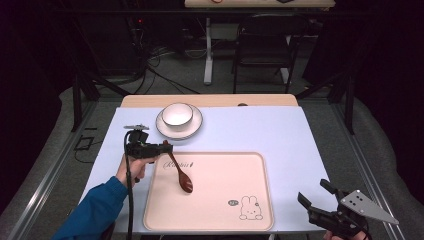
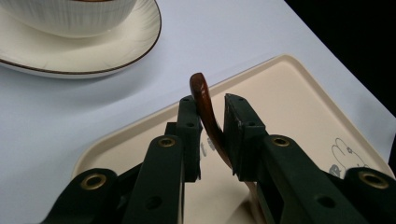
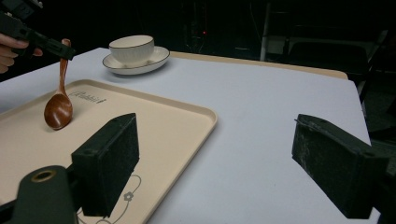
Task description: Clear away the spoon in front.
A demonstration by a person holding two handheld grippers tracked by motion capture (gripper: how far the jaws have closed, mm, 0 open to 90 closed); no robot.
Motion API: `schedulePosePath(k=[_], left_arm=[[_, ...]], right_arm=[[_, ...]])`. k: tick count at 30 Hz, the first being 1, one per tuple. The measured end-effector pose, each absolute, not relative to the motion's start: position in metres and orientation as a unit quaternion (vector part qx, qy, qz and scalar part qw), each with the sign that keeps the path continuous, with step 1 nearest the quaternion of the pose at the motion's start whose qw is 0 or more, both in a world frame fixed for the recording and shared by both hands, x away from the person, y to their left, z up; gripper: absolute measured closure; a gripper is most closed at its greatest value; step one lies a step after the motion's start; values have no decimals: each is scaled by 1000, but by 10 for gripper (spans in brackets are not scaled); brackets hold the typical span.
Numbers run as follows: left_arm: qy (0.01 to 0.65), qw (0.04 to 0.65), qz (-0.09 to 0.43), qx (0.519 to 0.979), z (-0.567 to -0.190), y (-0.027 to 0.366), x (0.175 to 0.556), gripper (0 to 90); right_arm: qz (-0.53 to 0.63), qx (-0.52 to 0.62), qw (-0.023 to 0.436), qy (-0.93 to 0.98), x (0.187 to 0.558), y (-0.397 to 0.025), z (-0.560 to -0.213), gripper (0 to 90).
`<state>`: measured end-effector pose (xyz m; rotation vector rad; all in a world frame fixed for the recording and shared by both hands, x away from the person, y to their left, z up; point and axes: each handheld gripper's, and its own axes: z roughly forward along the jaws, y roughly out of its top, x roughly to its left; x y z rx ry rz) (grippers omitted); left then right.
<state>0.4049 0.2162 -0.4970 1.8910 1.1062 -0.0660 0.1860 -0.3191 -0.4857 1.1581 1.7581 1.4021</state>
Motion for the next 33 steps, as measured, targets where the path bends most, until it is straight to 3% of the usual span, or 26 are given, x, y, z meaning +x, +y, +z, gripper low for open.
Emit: schedulePosePath(k=[20,33], left_arm=[[457,425,-39,780,-515,204,412,729],[456,381,-17,804,-525,193,410,689]], right_arm=[[528,435,303,663,186,-319,-486,140],[528,436,305,662,185,-319,-485,140]])
